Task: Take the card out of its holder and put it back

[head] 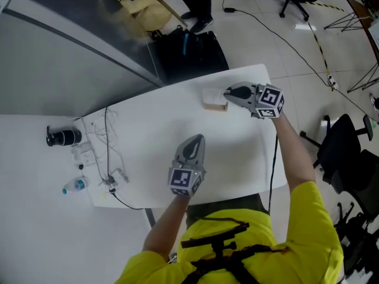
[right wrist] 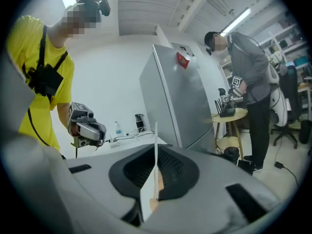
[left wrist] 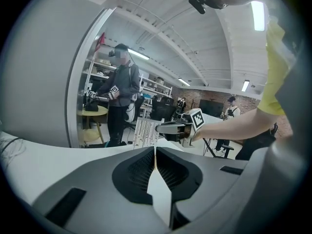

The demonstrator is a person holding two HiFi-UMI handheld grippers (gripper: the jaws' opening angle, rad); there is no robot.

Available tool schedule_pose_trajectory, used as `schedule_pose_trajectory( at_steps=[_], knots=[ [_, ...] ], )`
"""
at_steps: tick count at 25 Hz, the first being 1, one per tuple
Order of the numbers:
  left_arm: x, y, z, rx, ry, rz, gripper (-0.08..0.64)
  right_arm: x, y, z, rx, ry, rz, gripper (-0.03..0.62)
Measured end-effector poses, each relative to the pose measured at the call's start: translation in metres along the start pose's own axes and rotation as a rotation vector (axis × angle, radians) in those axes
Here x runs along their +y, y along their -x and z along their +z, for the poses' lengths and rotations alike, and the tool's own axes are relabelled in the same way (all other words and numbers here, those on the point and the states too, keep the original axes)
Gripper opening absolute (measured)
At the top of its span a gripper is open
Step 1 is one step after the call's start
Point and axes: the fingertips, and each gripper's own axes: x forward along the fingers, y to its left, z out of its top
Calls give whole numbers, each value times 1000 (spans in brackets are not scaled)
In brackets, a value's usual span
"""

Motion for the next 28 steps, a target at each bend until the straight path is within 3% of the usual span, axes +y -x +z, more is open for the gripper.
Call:
schedule_pose_trajectory(
  at_steps=[8,13,28],
  knots=[
    [1,-9,7,10,-17,-15,18,2,10,-2,11,25,-38,20],
    [5,-8,7,8,-15,-8,18,10,15,4,-45,-9,-81,20],
    [2,-12,1,23,-8,-24,18,8,19,0,-54,-50,-201,19]
  ],
)
